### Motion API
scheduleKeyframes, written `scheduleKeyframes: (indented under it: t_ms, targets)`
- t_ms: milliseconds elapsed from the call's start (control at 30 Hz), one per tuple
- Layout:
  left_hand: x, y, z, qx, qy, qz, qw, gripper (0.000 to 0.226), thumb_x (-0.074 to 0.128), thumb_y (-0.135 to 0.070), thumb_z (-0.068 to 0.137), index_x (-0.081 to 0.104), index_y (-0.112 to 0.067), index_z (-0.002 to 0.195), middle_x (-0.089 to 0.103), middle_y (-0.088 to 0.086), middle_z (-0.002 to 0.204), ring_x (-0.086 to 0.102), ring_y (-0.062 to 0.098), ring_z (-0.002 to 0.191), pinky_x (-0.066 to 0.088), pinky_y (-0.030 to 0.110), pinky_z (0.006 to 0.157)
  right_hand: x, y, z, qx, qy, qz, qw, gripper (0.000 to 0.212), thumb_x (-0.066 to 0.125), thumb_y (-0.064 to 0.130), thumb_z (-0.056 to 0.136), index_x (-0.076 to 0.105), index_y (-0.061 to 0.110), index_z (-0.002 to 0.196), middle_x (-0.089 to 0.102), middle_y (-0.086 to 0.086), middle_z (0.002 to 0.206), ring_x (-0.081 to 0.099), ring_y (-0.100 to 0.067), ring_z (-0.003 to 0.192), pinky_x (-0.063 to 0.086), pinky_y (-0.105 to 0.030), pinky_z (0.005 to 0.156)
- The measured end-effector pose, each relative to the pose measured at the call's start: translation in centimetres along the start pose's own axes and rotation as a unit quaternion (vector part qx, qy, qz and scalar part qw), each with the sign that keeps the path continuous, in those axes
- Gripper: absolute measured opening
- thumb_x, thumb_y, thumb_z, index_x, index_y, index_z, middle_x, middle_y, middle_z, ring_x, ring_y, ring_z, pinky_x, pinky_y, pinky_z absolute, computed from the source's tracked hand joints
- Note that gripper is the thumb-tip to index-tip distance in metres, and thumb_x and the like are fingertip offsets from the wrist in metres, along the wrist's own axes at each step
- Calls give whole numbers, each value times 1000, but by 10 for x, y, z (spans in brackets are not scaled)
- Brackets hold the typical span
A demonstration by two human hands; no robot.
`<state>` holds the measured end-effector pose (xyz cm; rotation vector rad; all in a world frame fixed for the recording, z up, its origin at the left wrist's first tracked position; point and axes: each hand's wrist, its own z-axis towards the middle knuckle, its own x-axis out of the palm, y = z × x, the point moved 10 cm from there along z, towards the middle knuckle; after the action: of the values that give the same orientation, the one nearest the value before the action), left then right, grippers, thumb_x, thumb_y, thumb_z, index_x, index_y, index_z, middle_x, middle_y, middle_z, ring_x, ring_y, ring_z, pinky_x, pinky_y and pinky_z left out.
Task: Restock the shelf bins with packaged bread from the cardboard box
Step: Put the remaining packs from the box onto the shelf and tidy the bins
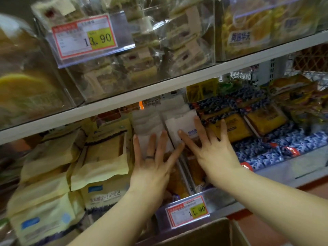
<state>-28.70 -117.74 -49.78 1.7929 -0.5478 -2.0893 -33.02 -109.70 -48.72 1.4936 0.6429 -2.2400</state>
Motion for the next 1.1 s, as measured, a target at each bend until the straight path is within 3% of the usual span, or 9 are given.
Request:
scheduleKeyframes:
  t_ms: [67, 133, 233, 300, 400, 533, 700, 833, 1100]
  targets:
    - [-2, -2, -6, 14, 1, 9, 1000, 123, 66, -50, 81, -47, -33, 127, -43, 17, 145, -28, 41, 139, -37, 65, 85, -3, -6, 2, 10, 13, 6, 1000, 132, 89, 41, 50, 2, 24, 148, 5, -38, 150, 39, -51, 126, 5, -65, 107]
    - [-5, -2, -11, 27, -11, 7, 1000, 122, 66, -54, 78, -39, -34, 137, -36, 15, 149, -23, 39, 141, -35, 66, 87, 2, -9, -7, 1, 47, -18, 999, 130, 79, 53, 63, -15, 27, 149, -12, -26, 154, 12, -42, 141, -2, -64, 109]
    - [-30, 8, -13, 16, -81, -29, 996, 104, 77, -56, 61, 27, -28, 148, 29, 22, 149, 29, 40, 139, 2, 76, 103, -15, -15, -20, -4, 32, 41, 999, 71, 60, 52, 82, 29, 31, 143, 28, -6, 149, 27, -25, 134, 23, -42, 110]
    - [-52, 17, -9, 5, -179, -77, 981, 72, 78, -44, 62, 57, -23, 127, 61, 9, 122, 58, 31, 116, 21, 69, 104, -27, -11, -27, -13, -4, 122, 992, 29, 52, 41, 91, 54, 32, 118, 57, 7, 119, 50, -16, 110, 42, -28, 86]
    - [-72, 29, 21, -42, -170, -163, 971, 48, 54, -34, 88, 47, -28, 135, 53, -2, 133, 52, 22, 123, 9, 54, 116, -1, 1, -28, -8, 100, 213, 972, 24, 50, 34, 94, 56, 31, 118, 66, 6, 98, 62, -13, 86, 50, -26, 70]
    - [-55, 39, 76, -94, -68, -270, 956, 43, 29, -32, 102, 35, -24, 144, 40, 1, 147, 38, 21, 134, 13, 41, 118, 18, -1, -21, 20, 135, 327, 935, 50, 50, 30, 96, 29, 28, 141, 48, 10, 75, 42, -5, 57, 28, -15, 47]
    - [-34, 43, 122, -90, -17, -312, 946, 40, 28, -27, 102, 45, -14, 136, 48, 10, 139, 46, 28, 125, 38, 38, 102, 26, -17, -14, 74, 174, 440, 878, 77, 50, 40, 96, -5, 37, 150, 51, 12, 91, 51, -1, 63, 36, -14, 49]
    - [-12, 39, 141, -90, 61, -273, 956, 50, 34, -34, 99, 29, -17, 146, 40, 12, 146, 39, 33, 131, 30, 49, 108, 38, -22, -16, 130, 209, 521, 817, 86, 53, 40, 94, -15, 44, 146, 67, -6, 105, 67, -22, 94, 59, -38, 72]
    - [-2, 44, 148, -137, 74, -272, 950, 59, 41, -41, 95, 25, -18, 147, 29, 12, 150, 29, 33, 137, 17, 55, 113, 48, -21, -20, 152, 231, 570, 773, 92, 56, 41, 92, -21, 51, 141, 66, -13, 114, 65, -29, 105, 53, -51, 87]
